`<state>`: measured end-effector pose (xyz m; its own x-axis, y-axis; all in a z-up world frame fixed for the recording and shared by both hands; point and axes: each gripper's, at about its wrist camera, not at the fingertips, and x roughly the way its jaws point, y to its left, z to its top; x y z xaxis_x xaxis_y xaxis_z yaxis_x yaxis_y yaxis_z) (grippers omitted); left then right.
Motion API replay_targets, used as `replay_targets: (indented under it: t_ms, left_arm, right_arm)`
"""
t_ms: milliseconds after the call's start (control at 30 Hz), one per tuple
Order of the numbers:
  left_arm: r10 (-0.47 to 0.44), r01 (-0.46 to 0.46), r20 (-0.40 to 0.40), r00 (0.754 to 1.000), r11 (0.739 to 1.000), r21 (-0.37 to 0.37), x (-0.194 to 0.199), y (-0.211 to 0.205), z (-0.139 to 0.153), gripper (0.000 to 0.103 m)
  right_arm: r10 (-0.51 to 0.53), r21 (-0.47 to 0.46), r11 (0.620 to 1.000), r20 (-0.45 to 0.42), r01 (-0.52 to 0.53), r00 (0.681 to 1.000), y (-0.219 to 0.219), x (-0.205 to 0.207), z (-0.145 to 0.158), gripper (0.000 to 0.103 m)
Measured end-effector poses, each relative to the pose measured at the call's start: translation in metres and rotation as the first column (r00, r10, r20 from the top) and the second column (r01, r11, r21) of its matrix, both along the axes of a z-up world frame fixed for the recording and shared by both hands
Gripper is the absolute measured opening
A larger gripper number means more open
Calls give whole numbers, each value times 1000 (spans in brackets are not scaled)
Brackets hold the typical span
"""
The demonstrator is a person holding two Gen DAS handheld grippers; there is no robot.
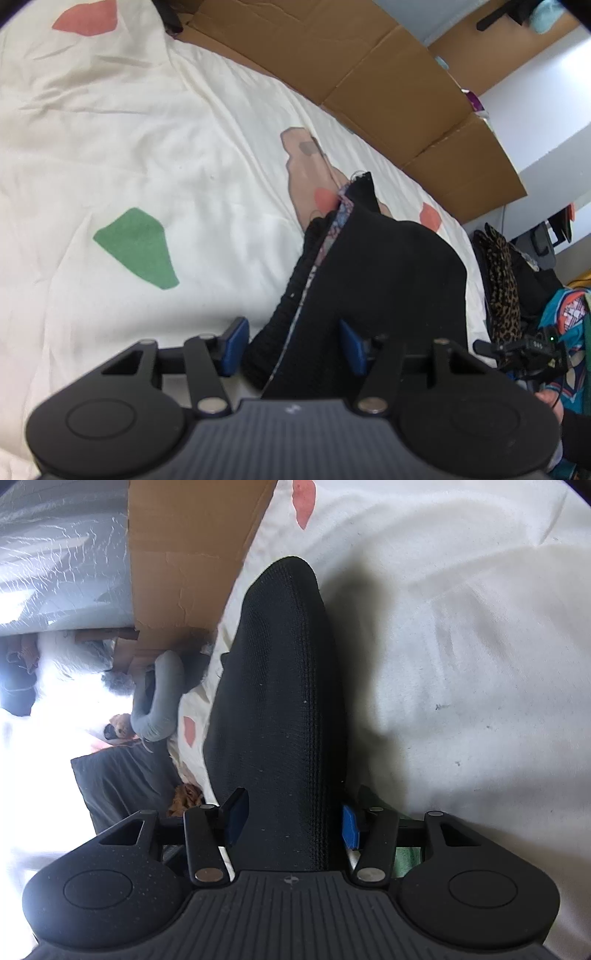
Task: Fold clothes
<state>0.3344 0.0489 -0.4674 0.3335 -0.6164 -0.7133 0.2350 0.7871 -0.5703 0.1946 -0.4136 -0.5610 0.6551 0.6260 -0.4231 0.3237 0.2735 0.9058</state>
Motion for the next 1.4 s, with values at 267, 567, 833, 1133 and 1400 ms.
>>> replay_targets:
  t_ms: [267, 567, 833, 1133, 1400]
  left_arm:
    - [4, -5, -12, 1000, 1000, -19, 0, 4, 0, 41]
    - [-12, 11, -17, 1000, 1000, -27, -4, 2, 6, 28]
    - [24, -28, -60, 998, 998, -64, -18, 0, 5, 25]
    - [53, -63, -98, 994, 993, -98, -41, -11, 8, 18]
    - [43, -46, -103, 994, 998, -33, -39, -9, 25, 34]
  right_arm:
    - [79, -49, 996, 0, -79, 997, 11, 15, -1, 7]
    - [120, -121, 985, -4, -119, 993, 12, 19, 20, 6]
    - [137, -160, 977, -21, -139, 990, 5, 23, 37, 6]
    - [133, -194, 972, -27, -135, 991, -13, 21, 49, 6]
    - [122, -208, 968, -94, -139, 988, -22, 15, 37, 10]
